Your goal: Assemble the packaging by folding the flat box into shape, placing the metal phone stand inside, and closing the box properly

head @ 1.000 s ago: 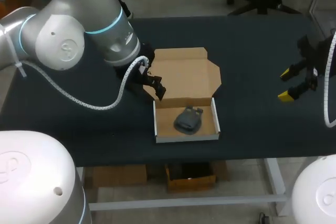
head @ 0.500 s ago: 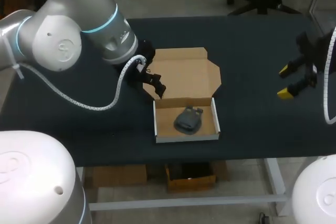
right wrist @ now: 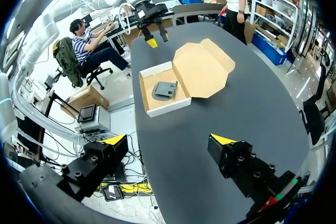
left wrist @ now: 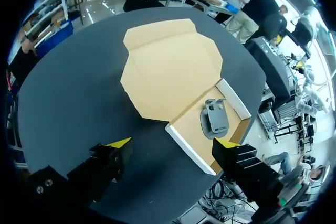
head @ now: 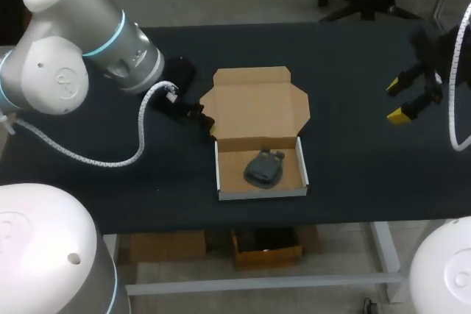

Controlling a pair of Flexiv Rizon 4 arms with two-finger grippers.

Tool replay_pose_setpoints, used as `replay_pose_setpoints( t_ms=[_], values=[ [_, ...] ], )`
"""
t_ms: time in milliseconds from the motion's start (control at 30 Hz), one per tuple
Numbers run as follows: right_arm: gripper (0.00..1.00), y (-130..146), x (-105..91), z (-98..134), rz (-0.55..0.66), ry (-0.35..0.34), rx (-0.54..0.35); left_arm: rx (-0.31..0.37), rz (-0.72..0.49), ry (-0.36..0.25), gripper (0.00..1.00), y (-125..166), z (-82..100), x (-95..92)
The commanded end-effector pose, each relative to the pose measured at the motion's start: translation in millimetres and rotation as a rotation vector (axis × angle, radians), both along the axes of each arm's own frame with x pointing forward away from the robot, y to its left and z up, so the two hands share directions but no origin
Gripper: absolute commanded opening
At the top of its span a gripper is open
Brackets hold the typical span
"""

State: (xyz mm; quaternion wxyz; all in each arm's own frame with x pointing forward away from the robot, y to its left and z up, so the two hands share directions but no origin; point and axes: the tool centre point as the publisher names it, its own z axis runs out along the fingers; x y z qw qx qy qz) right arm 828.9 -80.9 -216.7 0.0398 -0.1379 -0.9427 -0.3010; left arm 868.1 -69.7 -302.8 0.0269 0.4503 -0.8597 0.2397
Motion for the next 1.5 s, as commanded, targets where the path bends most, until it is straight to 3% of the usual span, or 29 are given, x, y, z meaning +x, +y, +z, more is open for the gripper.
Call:
replay_pose_setpoints(
  t_ms=[33, 767, 933, 1100, 1500],
  values=[
    [1.0, 3, 9.7, 4, 0.037, 0.043, 0.002, -0.031, -0.008, -0.001, 1.0, 3, -10.6, 11.5],
    [1.0, 25, 24.3, 13, 0.094, 0.046, -0.025, -0.172, -0.029, -0.038, 1.0, 14, -30.8, 70.4],
    [1.0, 28, 26.6, 12, 0.099, 0.051, -0.028, -0.205, -0.027, -0.023, 1.0, 13, -35.6, 80.8],
    [1.0, 30, 30.2, 14, 0.1, 0.053, -0.03, -0.256, -0.026, -0.009, 1.0, 13, -36.2, 88.4],
    [1.0, 36, 40.7, 19, 0.114, 0.045, -0.056, -0.256, -0.026, -0.009, 1.0, 13, -36.2, 88.4]
  ],
)
